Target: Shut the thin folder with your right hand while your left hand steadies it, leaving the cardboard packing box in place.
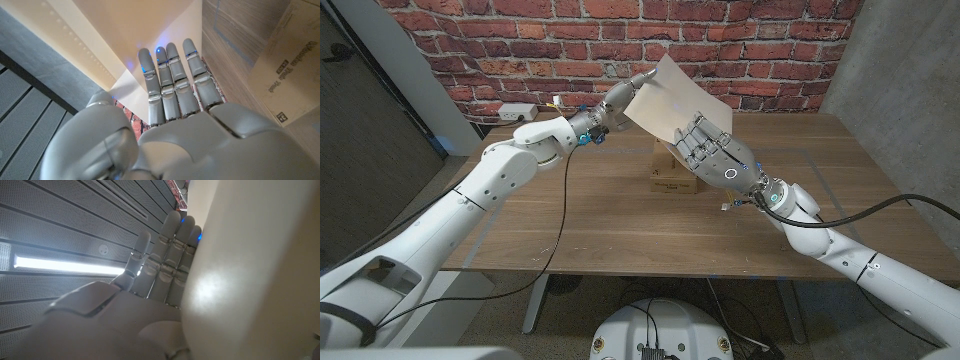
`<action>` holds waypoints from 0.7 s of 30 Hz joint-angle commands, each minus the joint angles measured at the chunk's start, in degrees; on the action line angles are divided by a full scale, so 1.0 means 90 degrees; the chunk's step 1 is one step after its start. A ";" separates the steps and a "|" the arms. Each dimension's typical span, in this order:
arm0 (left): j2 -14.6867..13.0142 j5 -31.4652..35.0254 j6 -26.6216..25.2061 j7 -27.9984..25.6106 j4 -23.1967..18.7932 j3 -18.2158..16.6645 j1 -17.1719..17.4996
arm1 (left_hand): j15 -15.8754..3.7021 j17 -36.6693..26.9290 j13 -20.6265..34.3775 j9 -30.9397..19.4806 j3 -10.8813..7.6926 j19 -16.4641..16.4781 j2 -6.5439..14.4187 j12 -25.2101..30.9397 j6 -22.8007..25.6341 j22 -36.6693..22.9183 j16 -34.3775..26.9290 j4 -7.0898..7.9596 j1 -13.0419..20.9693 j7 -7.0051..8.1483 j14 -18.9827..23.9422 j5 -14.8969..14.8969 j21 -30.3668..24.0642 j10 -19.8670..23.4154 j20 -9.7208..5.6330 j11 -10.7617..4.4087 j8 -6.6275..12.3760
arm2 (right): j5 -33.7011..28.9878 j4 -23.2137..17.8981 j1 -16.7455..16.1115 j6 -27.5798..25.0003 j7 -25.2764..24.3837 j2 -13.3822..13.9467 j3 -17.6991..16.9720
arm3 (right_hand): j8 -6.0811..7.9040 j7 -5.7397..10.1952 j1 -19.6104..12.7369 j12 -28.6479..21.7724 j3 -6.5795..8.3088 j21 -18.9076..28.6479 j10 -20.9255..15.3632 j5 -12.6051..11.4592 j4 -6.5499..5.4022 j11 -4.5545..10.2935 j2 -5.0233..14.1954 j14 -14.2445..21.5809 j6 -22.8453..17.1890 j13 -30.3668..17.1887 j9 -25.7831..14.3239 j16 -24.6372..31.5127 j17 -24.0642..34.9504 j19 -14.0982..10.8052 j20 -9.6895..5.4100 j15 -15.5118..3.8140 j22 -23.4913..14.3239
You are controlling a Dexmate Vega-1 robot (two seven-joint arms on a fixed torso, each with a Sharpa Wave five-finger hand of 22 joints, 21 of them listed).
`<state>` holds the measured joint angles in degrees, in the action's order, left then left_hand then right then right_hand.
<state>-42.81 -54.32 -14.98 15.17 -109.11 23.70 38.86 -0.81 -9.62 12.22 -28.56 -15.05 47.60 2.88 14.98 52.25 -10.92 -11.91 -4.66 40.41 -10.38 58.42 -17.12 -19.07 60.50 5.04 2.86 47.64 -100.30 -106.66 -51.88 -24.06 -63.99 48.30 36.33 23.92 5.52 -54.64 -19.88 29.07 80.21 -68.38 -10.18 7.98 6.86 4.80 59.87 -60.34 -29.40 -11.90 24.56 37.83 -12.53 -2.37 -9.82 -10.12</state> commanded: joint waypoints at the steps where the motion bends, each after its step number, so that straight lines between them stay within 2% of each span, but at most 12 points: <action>1: -0.0628 0.0469 -0.1271 -0.1264 -0.0802 -0.0021 -0.0176 | -0.0242 -0.0003 0.0035 -0.0056 -0.0434 0.0520 -0.0037 0.0106 0.0581 0.0005 -0.0027 -0.0326 0.0469 0.0054 0.0725 -0.0503 -0.0163 0.0600 -0.0303 -0.0140 0.0145 | -0.0282 -0.0129 -0.0005 0.0307 -0.0001 -0.0037 -0.0238 | -0.0023 0.0017 -0.0002 0.0027 -0.0031 -0.0017 0.0001 -0.0034 0.0020 0.0000 0.0054 -0.0043 -0.0005 -0.0017 -0.0007 -0.0025 0.0025 0.0043 -0.0938 -0.0332 -0.0011; 5: -0.0719 0.0582 -0.1293 -0.1488 -0.0968 -0.0097 -0.0080 | -0.0277 0.0007 0.0031 -0.0004 -0.0749 0.0621 0.0002 0.0069 0.0668 0.0036 0.0020 -0.0496 0.0762 0.0048 0.0915 -0.0940 -0.0153 0.0713 -0.0319 -0.0180 0.0092 | -0.0292 -0.0110 0.0002 0.0373 -0.0001 -0.0068 -0.0263 | -0.0021 0.0021 -0.0002 0.0033 -0.0036 -0.0029 -0.0005 -0.0036 0.0016 -0.0007 0.0060 -0.0047 -0.0013 -0.0013 -0.0006 -0.0032 0.0029 0.0052 -0.0940 -0.0333 -0.0007; 7: -0.0724 0.0598 -0.1258 -0.1536 -0.0997 -0.0131 -0.0032 | -0.0307 0.0012 0.0006 -0.0021 -0.1040 0.0662 0.0043 0.0021 0.0729 0.0052 0.0080 -0.0588 0.1015 0.0074 0.0955 -0.1304 -0.0127 0.0773 -0.0336 -0.0195 0.0077 | -0.0280 -0.0104 0.0010 0.0358 -0.0001 -0.0081 -0.0253 | -0.0023 0.0016 -0.0001 0.0039 -0.0045 -0.0033 -0.0001 -0.0035 0.0017 0.0004 0.0057 -0.0045 -0.0011 -0.0011 -0.0005 -0.0034 0.0028 0.0054 -0.0936 -0.0334 -0.0006; 8: -0.0734 0.0633 -0.1237 -0.1604 -0.1041 -0.0152 0.0008 | -0.0352 0.0017 0.0016 0.0005 -0.1261 0.0659 0.0057 0.0012 0.0864 0.0059 0.0099 -0.0610 0.1170 0.0167 0.1025 -0.1574 -0.0097 0.0844 -0.0373 -0.0240 0.0073 | -0.0286 -0.0104 0.0016 0.0352 -0.0001 -0.0082 -0.0246 | -0.0023 0.0030 0.0001 0.0038 -0.0046 -0.0035 0.0000 -0.0036 0.0013 0.0000 0.0062 -0.0048 -0.0011 -0.0016 -0.0005 -0.0040 0.0023 0.0054 -0.0937 -0.0332 -0.0005; 9: -0.0738 0.0662 -0.1216 -0.1659 -0.1076 -0.0168 0.0040 | -0.0433 0.0019 0.0046 0.0026 -0.1425 0.0711 0.0035 0.0018 0.0919 0.0061 0.0119 -0.0611 0.1262 0.0179 0.1057 -0.1777 -0.0094 0.0906 -0.0407 -0.0294 0.0049 | -0.0285 -0.0102 0.0018 0.0350 -0.0001 -0.0093 -0.0246 | -0.0023 0.0031 0.0002 0.0040 -0.0048 -0.0037 -0.0003 -0.0036 0.0011 0.0002 0.0064 -0.0046 -0.0013 -0.0013 -0.0005 -0.0041 0.0022 0.0053 -0.0937 -0.0332 -0.0005; 11: -0.0751 0.0703 -0.1195 -0.1690 -0.1113 -0.0178 0.0063 | -0.0480 0.0020 0.0084 -0.0041 -0.1591 0.0728 0.0025 0.0015 0.0904 0.0060 0.0124 -0.0617 0.1357 0.0241 0.1115 -0.1954 -0.0084 0.0925 -0.0452 -0.0343 0.0056 | -0.0309 -0.0095 0.0008 0.0370 -0.0001 -0.0120 -0.0272 | -0.0025 0.0019 -0.0001 0.0047 -0.0050 -0.0042 0.0002 -0.0037 0.0012 -0.0012 0.0068 -0.0048 -0.0010 -0.0011 -0.0005 -0.0046 0.0022 0.0053 -0.0936 -0.0335 -0.0003; 16: -0.0734 0.0859 -0.1018 -0.1729 -0.1179 -0.0175 0.0138 | -0.0547 0.0023 0.0125 -0.0124 -0.1743 0.0637 0.0012 -0.0002 0.0852 0.0047 0.0138 -0.0596 0.1419 0.0269 0.1152 -0.2103 -0.0040 0.0912 -0.0507 -0.0437 0.0057 | -0.0347 -0.0066 -0.0128 0.0479 -0.0001 -0.0292 -0.0475 | -0.0032 0.0019 -0.0003 0.0050 -0.0059 -0.0051 0.0016 -0.0037 0.0011 0.0007 0.0072 -0.0042 0.0005 -0.0027 -0.0004 -0.0049 0.0024 0.0054 -0.0930 -0.0339 -0.0002; 21: -0.0582 0.1012 -0.0582 -0.1821 -0.1164 -0.0222 0.0334 | -0.0574 0.0026 0.0165 -0.0188 -0.1856 0.0509 -0.0018 -0.0029 0.0826 0.0029 0.0166 -0.0563 0.1432 0.0296 0.1121 -0.2218 0.0008 0.0872 -0.0551 -0.0505 0.0058 | -0.0341 -0.0019 -0.0327 0.0491 -0.0001 -0.0538 -0.0705 | -0.0041 0.0078 0.0025 0.0082 -0.0070 -0.0065 0.0017 -0.0037 -0.0014 0.0031 0.0087 -0.0063 0.0025 0.0007 -0.0004 -0.0088 0.0003 0.0050 -0.0913 -0.0342 0.0000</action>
<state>-48.71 -48.13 -24.51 1.51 -118.22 22.41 39.55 -4.64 -9.32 13.45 -29.83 -31.10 52.83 2.60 14.82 59.70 -10.42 -10.55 -9.81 52.79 -7.78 67.89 -36.44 -19.27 68.53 0.05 -0.69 48.09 -103.06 -107.48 -52.48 -20.54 -64.00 46.51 33.03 23.64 5.64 -54.40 -19.44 28.52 79.83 -68.38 -10.18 8.06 6.86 5.02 59.77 -60.02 -29.33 -11.89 23.92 37.82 -12.23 -2.05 -9.92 -10.13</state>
